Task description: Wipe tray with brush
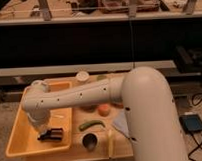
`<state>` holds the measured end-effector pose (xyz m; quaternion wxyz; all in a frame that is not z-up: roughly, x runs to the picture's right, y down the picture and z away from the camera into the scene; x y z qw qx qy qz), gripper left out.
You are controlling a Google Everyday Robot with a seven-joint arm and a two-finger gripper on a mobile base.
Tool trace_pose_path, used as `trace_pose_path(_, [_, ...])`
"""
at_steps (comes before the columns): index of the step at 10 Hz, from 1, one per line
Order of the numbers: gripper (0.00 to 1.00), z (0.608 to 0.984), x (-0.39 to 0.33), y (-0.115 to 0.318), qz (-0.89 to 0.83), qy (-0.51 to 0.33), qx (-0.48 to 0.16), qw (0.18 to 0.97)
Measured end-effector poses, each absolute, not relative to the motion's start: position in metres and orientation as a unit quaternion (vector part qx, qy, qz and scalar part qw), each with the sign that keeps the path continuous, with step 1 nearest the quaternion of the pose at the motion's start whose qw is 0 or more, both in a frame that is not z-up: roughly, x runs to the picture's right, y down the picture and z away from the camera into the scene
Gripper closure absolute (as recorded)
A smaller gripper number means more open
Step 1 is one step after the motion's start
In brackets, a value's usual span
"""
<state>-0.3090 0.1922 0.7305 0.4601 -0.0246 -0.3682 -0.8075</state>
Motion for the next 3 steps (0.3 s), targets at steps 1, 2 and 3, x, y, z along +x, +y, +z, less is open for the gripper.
trace_pose_path(1, [0.90,0.740,-0.304,0.196,-0.805,-0.367,-0.028,0.465])
trace_pose_path(2, [0.90,0.754,-0.287,0.202,-0.803,-0.363,-0.031,0.472])
trace_pose_path(3, [0.90,0.759,-0.277,0.202,-0.802,-0.359,-0.032,0.476])
